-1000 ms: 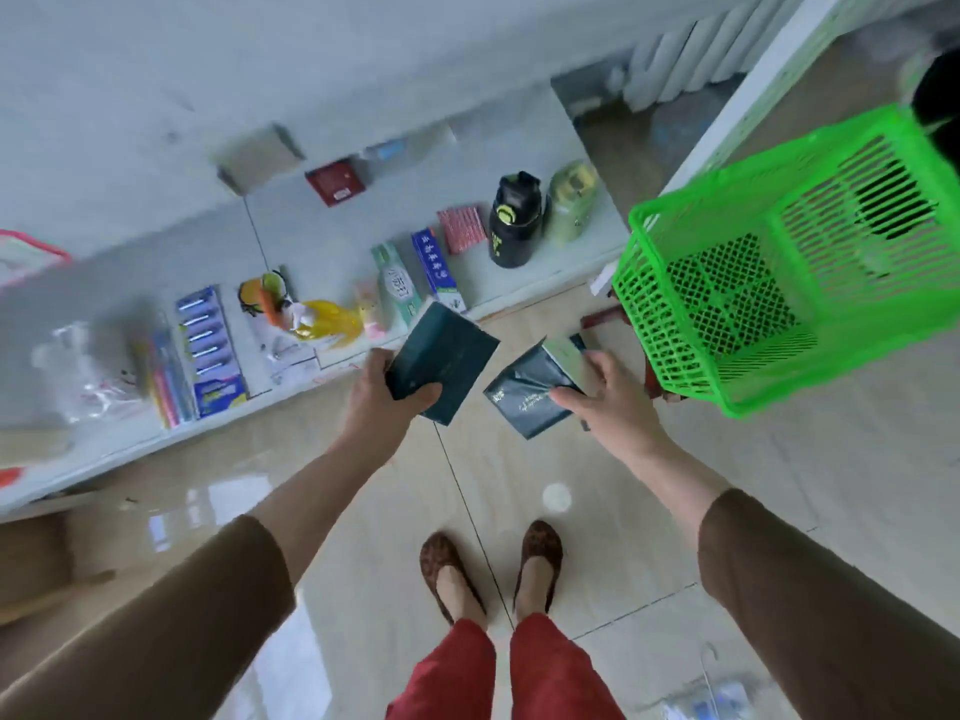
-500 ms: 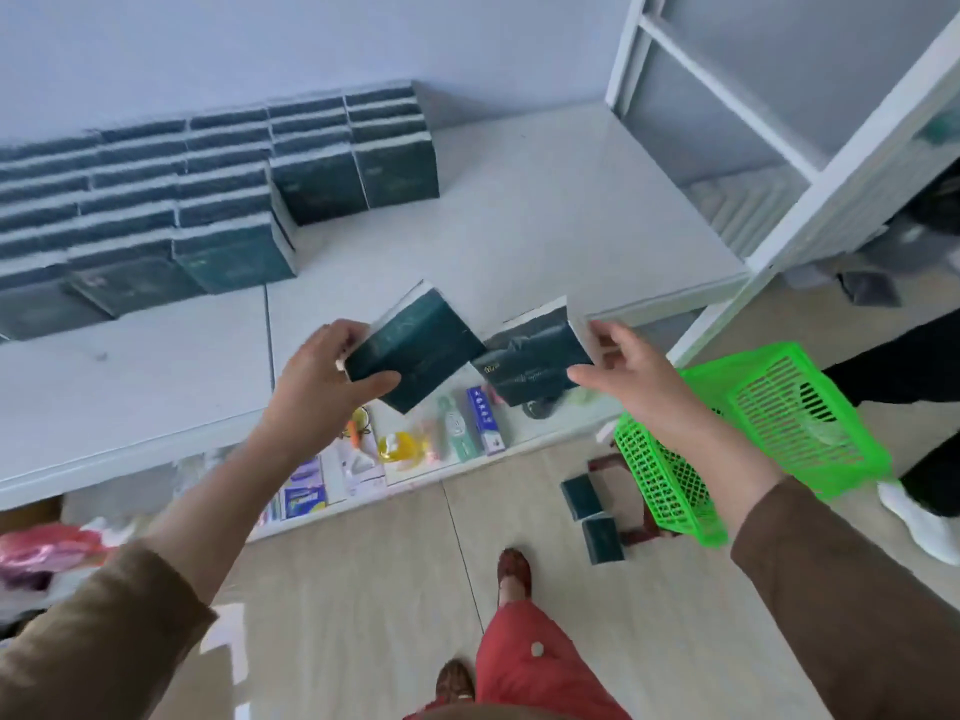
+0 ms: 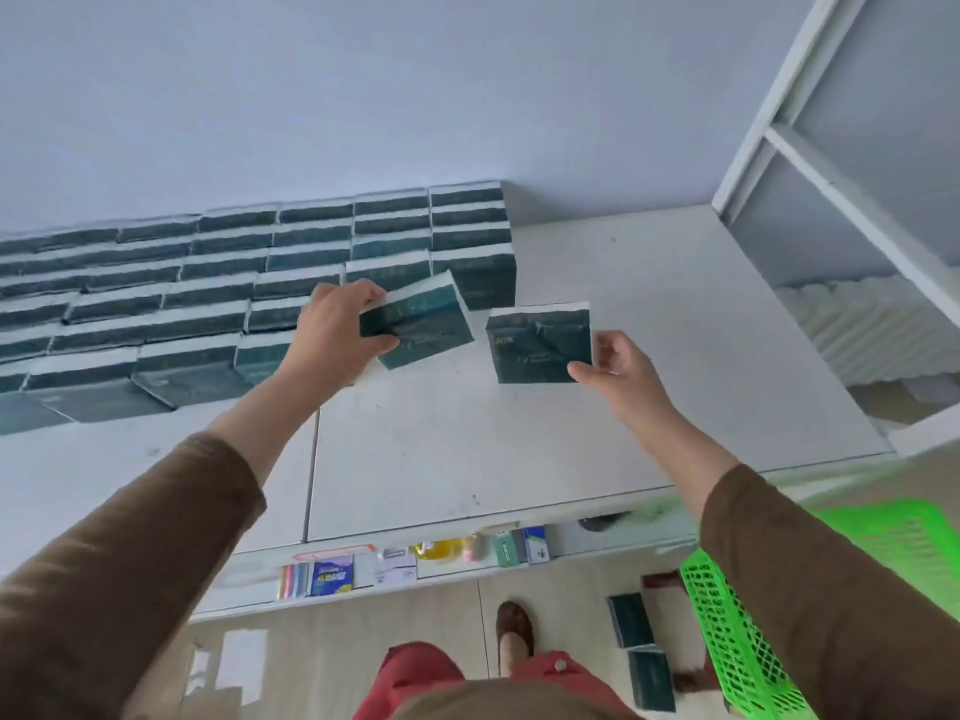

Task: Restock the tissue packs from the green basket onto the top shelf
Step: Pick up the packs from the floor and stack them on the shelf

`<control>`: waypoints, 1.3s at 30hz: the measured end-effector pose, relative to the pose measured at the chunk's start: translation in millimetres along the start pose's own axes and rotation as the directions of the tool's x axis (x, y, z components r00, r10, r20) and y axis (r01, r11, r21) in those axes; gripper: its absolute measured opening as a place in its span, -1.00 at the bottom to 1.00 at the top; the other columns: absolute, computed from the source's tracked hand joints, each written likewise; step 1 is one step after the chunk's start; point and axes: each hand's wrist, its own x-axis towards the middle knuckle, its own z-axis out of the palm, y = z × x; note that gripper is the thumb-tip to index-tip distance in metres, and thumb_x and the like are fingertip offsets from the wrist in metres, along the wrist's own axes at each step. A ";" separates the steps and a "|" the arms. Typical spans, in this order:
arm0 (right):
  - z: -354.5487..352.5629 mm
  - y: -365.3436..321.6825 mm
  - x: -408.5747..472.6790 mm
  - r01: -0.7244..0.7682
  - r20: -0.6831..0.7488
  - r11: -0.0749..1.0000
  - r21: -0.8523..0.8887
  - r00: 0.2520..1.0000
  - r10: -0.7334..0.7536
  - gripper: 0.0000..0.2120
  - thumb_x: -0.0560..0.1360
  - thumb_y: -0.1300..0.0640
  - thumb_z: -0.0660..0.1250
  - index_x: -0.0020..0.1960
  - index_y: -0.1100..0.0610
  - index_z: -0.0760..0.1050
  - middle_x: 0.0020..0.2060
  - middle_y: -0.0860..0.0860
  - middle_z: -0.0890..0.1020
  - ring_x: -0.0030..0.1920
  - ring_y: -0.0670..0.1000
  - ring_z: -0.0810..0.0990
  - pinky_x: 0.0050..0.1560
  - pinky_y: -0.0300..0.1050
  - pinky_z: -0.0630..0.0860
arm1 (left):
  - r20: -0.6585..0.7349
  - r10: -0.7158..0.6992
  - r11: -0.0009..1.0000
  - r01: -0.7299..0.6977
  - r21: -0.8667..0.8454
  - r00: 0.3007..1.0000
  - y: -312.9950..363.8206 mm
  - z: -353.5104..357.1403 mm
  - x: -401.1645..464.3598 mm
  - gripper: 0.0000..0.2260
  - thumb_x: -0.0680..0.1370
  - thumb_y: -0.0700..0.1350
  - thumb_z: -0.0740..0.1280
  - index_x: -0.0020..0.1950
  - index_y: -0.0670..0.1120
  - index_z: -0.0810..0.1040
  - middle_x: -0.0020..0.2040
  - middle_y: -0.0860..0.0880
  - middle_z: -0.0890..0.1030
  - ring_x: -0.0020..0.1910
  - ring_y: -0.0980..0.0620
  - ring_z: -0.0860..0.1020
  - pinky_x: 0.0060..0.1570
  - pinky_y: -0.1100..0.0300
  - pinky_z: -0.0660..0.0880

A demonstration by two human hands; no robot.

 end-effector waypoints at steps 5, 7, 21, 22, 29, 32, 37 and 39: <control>27.0 0.7 50.2 -0.004 0.026 1.000 0.016 1.000 0.004 -0.63 0.45 0.25 0.48 0.23 0.16 0.49 0.08 0.03 0.65 0.00 0.01 0.61 0.00 -0.20 0.49 | -0.016 0.030 0.964 -0.025 0.266 0.999 -25.7 14.4 45.4 -0.54 0.43 -0.04 0.52 0.28 -0.05 0.51 0.17 -0.03 0.52 0.19 -0.10 0.44 0.20 -0.05 0.38; 40.8 -1.8 63.9 0.009 0.018 0.999 -0.034 1.000 -0.008 -0.63 0.45 0.23 0.49 0.22 0.15 0.50 0.07 -0.01 0.62 -0.07 -0.03 0.59 -0.11 -0.27 0.46 | -0.038 0.059 0.930 -0.041 0.364 0.998 -34.9 17.4 53.7 -0.54 0.43 -0.02 0.52 0.29 -0.03 0.50 0.15 -0.02 0.50 0.17 -0.10 0.45 0.20 -0.05 0.36; 96.7 7.0 109.6 0.080 -0.076 0.927 -0.366 0.990 -0.116 -0.67 0.43 0.14 0.50 0.04 0.06 0.36 -0.13 0.04 0.60 -0.12 0.09 0.58 -0.29 -0.21 0.37 | -0.039 0.036 0.830 -0.008 0.557 0.999 -41.9 30.8 60.9 -0.60 0.42 0.09 0.49 0.14 -0.03 0.45 0.10 -0.02 0.49 0.16 -0.09 0.39 0.20 -0.02 0.36; 95.6 7.9 109.9 0.077 -0.074 0.921 -0.383 0.991 -0.114 -0.68 0.42 0.11 0.50 0.03 0.06 0.39 -0.13 0.05 0.59 -0.09 0.11 0.58 -0.24 -0.15 0.41 | -0.041 0.037 0.828 -0.007 0.560 0.998 -41.3 31.0 59.4 -0.59 0.42 0.10 0.49 0.14 -0.02 0.45 0.10 -0.01 0.50 0.16 -0.09 0.40 0.20 -0.02 0.36; 67.7 6.9 73.0 0.117 -0.056 0.892 -0.437 0.986 -0.157 -0.50 0.45 0.04 0.47 0.33 0.10 0.43 0.23 0.07 0.49 0.24 0.10 0.47 0.24 0.05 0.47 | -0.078 0.092 0.870 -0.042 0.491 0.993 -23.2 31.7 28.0 -0.48 0.41 0.08 0.48 0.30 0.00 0.44 0.18 0.01 0.50 0.21 -0.10 0.39 0.26 -0.02 0.31; 54.3 6.3 35.8 0.147 -0.067 0.871 -0.469 0.977 -0.201 -0.61 0.47 0.08 0.44 0.26 0.08 0.48 0.20 0.05 0.51 0.24 0.09 0.46 0.20 -0.08 0.42 | -0.071 0.161 0.905 -0.118 0.408 0.984 -2.8 35.5 1.6 -0.52 0.44 0.07 0.45 0.31 -0.01 0.45 0.20 0.03 0.52 0.25 -0.09 0.39 0.26 -0.02 0.31; 30.2 15.0 -55.8 0.185 -0.100 0.834 -0.520 0.956 -0.274 -0.67 0.50 0.07 0.40 0.24 0.06 0.50 0.19 -0.03 0.53 0.20 -0.01 0.42 0.12 -0.21 0.34 | -0.025 0.261 0.927 -0.243 0.286 0.965 33.3 50.1 -61.8 -0.58 0.49 0.08 0.42 0.30 0.01 0.47 0.22 0.03 0.52 0.26 -0.07 0.39 0.28 -0.03 0.32; 21.3 24.8 -97.4 0.185 -0.133 0.831 -0.525 0.946 -0.295 -0.69 0.51 0.07 0.39 0.23 0.06 0.50 0.18 -0.06 0.54 0.19 -0.02 0.42 0.15 -0.16 0.38 | -0.009 0.304 0.926 -0.293 0.239 0.953 47.7 60.1 -93.1 -0.60 0.49 0.07 0.41 0.29 0.01 0.47 0.22 0.03 0.52 0.27 -0.06 0.38 0.26 -0.02 0.34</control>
